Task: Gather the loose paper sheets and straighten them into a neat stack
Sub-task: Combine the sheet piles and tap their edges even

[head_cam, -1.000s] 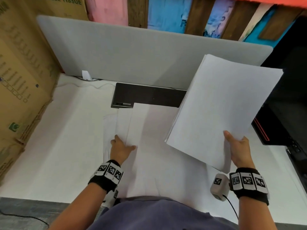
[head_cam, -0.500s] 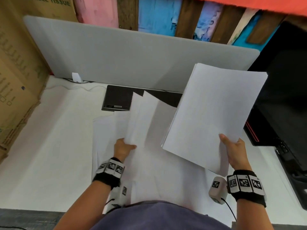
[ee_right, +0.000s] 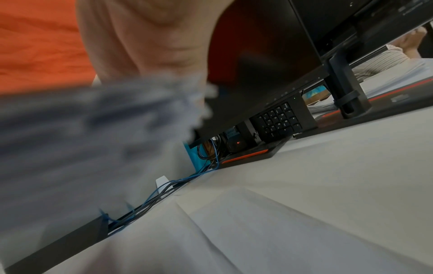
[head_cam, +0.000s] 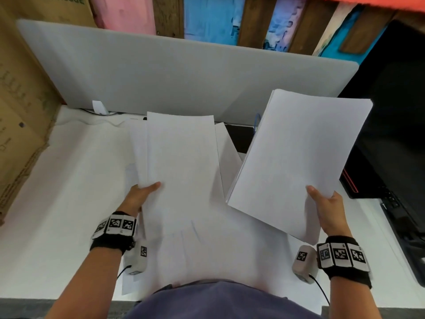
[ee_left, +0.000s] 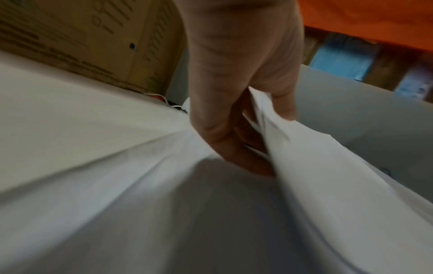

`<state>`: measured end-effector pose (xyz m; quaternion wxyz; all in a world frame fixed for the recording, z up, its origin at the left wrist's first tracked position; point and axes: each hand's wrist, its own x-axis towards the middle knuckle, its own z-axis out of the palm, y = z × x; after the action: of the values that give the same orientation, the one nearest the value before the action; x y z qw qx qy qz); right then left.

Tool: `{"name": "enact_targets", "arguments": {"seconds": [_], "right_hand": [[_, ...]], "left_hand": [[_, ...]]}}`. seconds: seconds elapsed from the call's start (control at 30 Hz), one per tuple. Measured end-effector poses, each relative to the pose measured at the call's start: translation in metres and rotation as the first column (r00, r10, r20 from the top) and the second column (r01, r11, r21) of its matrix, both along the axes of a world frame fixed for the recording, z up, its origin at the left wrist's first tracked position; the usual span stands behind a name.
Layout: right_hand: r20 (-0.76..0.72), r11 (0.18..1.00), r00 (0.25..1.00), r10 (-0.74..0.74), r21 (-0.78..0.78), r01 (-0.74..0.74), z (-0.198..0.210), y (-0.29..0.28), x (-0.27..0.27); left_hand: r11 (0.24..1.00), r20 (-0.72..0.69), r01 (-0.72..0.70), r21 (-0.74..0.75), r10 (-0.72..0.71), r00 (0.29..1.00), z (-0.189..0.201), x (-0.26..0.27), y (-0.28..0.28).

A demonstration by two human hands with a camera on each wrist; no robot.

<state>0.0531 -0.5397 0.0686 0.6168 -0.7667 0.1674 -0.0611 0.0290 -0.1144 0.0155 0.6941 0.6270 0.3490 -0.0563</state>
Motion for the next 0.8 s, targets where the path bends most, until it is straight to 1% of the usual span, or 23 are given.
{"name": "enact_targets", "arguments": {"seconds": [0.07, 0.1, 0.17, 0.23, 0.3, 0.37, 0.43, 0.47, 0.5, 0.53, 0.6, 0.63, 0.7, 0.8], "right_hand": [[-0.01, 1.0, 1.0, 0.006, -0.007, -0.006, -0.002, 0.002, 0.0], [-0.014, 1.0, 1.0, 0.008, -0.007, -0.008, -0.002, 0.005, 0.0], [-0.015, 1.0, 1.0, 0.01, 0.004, -0.01, -0.003, 0.011, 0.0], [-0.019, 1.0, 1.0, 0.012, 0.014, -0.011, -0.003, 0.016, -0.001], [-0.026, 1.0, 0.999, 0.02, 0.017, -0.02, -0.001, 0.018, -0.001], [-0.029, 1.0, 0.999, 0.02, 0.02, -0.019, 0.001, 0.017, -0.001], [-0.028, 1.0, 1.0, 0.013, 0.015, -0.013, 0.003, 0.014, -0.001], [-0.028, 1.0, 1.0, 0.01, 0.01, -0.009, 0.004, 0.012, -0.002], [-0.029, 1.0, 1.0, 0.006, 0.009, -0.005, 0.004, 0.012, -0.001], [-0.033, 1.0, 0.999, 0.004, 0.008, -0.003, 0.003, 0.012, -0.001], [-0.043, 1.0, 0.999, 0.005, 0.006, -0.005, 0.001, 0.017, -0.001], [-0.045, 1.0, 0.999, 0.006, 0.009, -0.005, 0.002, 0.018, 0.0], [-0.039, 1.0, 0.999, 0.002, 0.005, -0.002, 0.003, 0.018, 0.001], [-0.01, 0.999, 1.0, -0.027, -0.023, 0.027, 0.006, 0.008, 0.001]], "left_hand": [[0.992, 0.031, 0.081, -0.093, -0.079, 0.996, 0.0, -0.002, -0.021], [0.99, 0.071, 0.097, -0.106, -0.09, 0.993, -0.002, -0.002, -0.037], [0.996, 0.125, 0.08, -0.044, -0.074, 0.989, -0.014, 0.002, -0.068], [0.994, 0.086, 0.08, 0.072, -0.087, 0.993, -0.025, 0.007, -0.093], [0.987, 0.007, 0.108, 0.117, -0.109, 0.994, -0.033, 0.012, -0.101], [0.988, 0.004, 0.092, 0.121, -0.093, 0.996, -0.03, 0.014, -0.088], [0.994, 0.076, 0.017, 0.104, -0.025, 0.997, -0.023, 0.013, -0.065], [0.996, 0.096, 0.001, 0.093, -0.01, 0.995, -0.021, 0.01, -0.056], [0.995, 0.098, 0.016, 0.096, -0.025, 0.995, -0.02, 0.006, -0.049], [0.991, 0.086, 0.068, 0.115, -0.078, 0.993, -0.02, 0.002, -0.045], [0.958, 0.031, 0.19, 0.215, -0.201, 0.979, -0.028, -0.003, -0.043], [0.941, 0.02, 0.207, 0.269, -0.22, 0.975, -0.031, -0.004, -0.041], [0.93, 0.049, 0.135, 0.342, -0.162, 0.986, -0.028, -0.004, -0.027], [0.94, 0.136, -0.045, 0.338, -0.001, 0.991, -0.017, -0.003, 0.005]]}}
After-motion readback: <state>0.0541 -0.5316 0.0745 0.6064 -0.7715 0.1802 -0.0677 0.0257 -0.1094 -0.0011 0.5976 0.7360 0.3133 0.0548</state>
